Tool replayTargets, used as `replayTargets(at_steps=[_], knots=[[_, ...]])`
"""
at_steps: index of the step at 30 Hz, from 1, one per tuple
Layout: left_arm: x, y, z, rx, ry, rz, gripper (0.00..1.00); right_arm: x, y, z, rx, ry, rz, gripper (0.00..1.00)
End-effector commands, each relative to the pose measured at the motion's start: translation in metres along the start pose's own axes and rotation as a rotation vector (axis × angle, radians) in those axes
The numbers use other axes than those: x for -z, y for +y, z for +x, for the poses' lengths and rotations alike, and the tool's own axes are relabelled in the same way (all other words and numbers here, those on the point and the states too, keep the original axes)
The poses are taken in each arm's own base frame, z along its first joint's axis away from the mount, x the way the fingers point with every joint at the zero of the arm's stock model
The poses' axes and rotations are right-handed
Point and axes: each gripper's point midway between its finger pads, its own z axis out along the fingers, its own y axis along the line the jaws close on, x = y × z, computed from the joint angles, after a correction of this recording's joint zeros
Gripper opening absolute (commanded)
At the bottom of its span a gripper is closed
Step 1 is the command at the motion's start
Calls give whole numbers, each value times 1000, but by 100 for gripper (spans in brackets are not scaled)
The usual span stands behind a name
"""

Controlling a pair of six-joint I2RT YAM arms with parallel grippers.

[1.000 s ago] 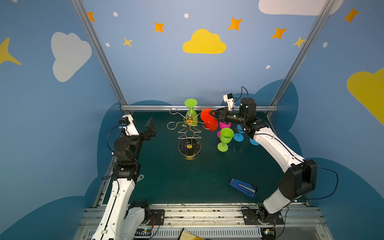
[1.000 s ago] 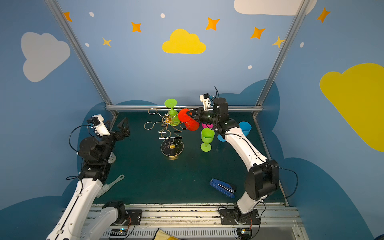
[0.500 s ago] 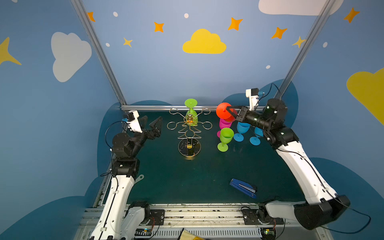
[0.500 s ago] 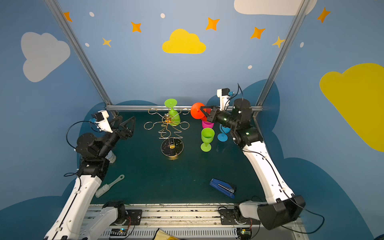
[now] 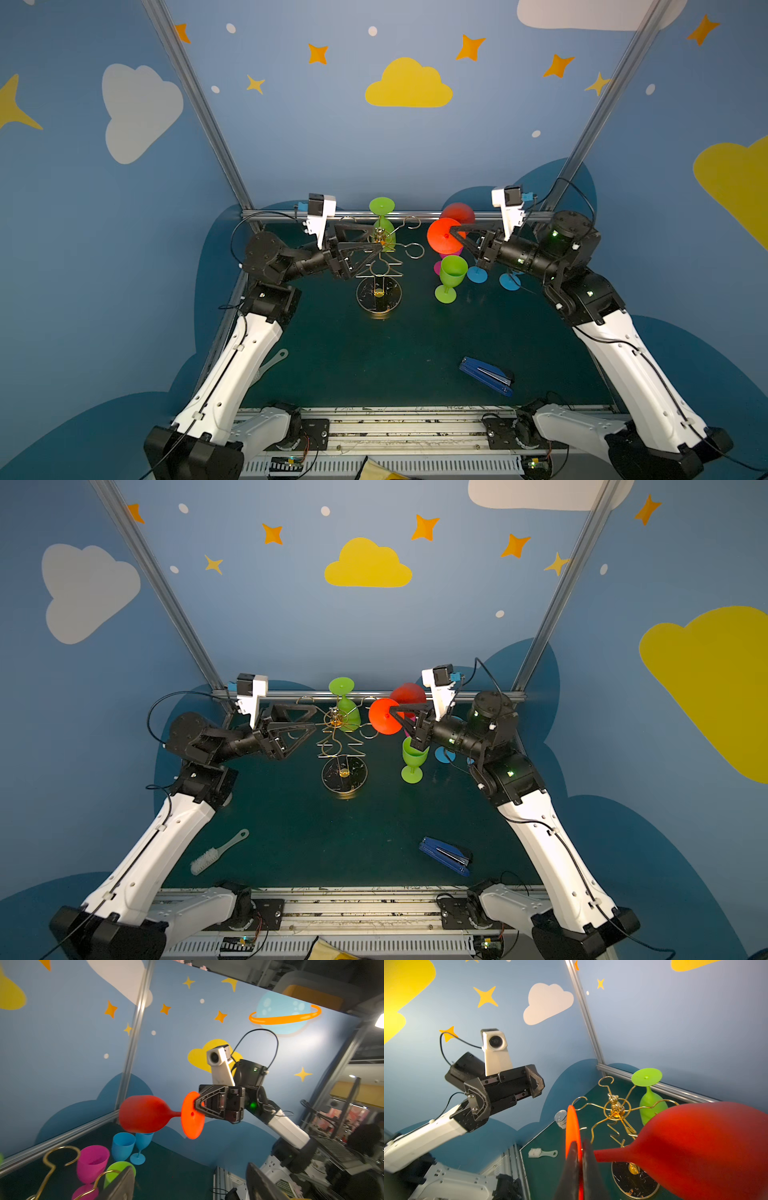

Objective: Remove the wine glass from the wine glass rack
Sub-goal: 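Bring the red glass toward the left gripper while the left reaches to grasp it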

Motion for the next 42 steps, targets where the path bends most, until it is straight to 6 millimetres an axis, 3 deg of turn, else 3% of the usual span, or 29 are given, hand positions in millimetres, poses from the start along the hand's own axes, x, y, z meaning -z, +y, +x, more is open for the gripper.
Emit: replayTargets(at_steps=[1, 10, 16, 19, 23, 29, 31, 36, 39, 42], knots=[[-13, -9, 13, 17, 71, 85, 81, -5, 28, -11, 93, -17, -88, 0], [-35, -1, 25, 70, 91, 123, 78, -23, 48, -3, 89, 2, -170, 0], [-44, -5, 31, 79, 111, 154, 66, -34, 55, 2, 86, 16, -198, 0], [-47, -8, 33, 87, 118, 170, 55, -38, 57, 4, 88, 19, -206, 0], [-50, -7, 36, 97, 116, 167, 21, -42, 57, 6, 81, 29, -204, 0], [-49, -13, 26, 114, 83, 171, 4, -41, 57, 9, 72, 38, -195, 0], [-47, -16, 19, 136, 59, 166, 3, -38, 55, 8, 77, 34, -175, 12], [-44, -13, -2, 228, -7, 90, 3, -15, 43, 0, 144, -18, -39, 60], [-42, -7, -10, 329, -21, 44, 3, 8, 23, -7, 222, -80, 116, 71], [-41, 2, -15, 415, -44, 12, 3, 24, 1, -7, 273, -96, 240, 75]])
